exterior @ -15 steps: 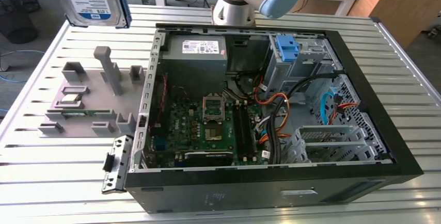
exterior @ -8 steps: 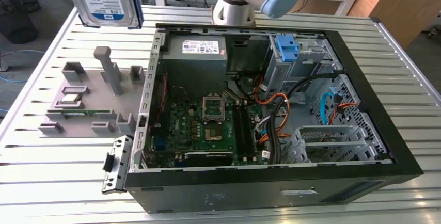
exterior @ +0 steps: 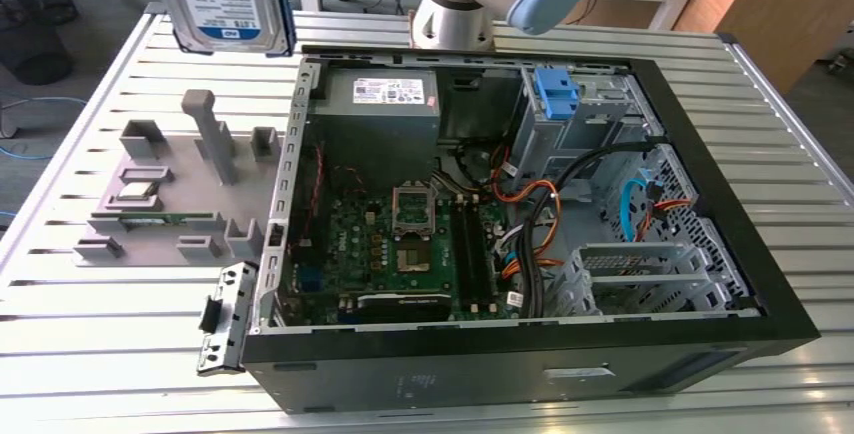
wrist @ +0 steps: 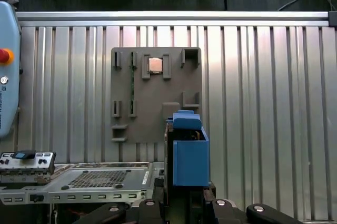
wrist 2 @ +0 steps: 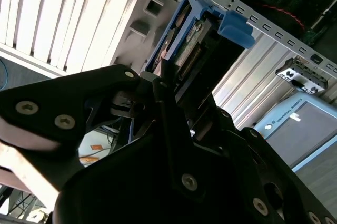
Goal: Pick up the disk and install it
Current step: 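Pick up the disk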
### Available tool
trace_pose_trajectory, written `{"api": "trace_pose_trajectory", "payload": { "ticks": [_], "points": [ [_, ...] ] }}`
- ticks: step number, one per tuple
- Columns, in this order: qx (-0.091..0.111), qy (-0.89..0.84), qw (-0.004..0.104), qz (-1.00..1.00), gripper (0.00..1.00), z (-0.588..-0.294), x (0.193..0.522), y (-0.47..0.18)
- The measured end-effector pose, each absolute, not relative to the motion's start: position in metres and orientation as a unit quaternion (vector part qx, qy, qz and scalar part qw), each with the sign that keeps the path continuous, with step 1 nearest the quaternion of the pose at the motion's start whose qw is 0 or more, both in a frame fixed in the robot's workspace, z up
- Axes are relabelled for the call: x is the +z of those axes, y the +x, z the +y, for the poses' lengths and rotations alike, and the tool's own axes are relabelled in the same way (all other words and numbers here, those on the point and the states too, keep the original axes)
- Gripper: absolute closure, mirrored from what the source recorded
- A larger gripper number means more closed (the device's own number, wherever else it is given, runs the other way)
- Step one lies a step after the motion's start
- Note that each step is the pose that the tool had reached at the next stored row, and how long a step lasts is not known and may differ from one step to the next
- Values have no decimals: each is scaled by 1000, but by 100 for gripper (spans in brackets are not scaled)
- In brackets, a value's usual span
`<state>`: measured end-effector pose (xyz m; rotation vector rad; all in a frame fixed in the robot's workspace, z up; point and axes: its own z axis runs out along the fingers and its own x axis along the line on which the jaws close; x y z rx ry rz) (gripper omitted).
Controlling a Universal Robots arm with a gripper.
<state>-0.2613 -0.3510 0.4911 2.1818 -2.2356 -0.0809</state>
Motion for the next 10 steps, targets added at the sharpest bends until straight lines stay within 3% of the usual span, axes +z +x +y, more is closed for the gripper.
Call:
{"api": "trace_pose_trajectory", "payload": {
  "ticks": [10],
  "points": [
    [-26,698,9,-715,65,-351,491,-250]
  ]
}}
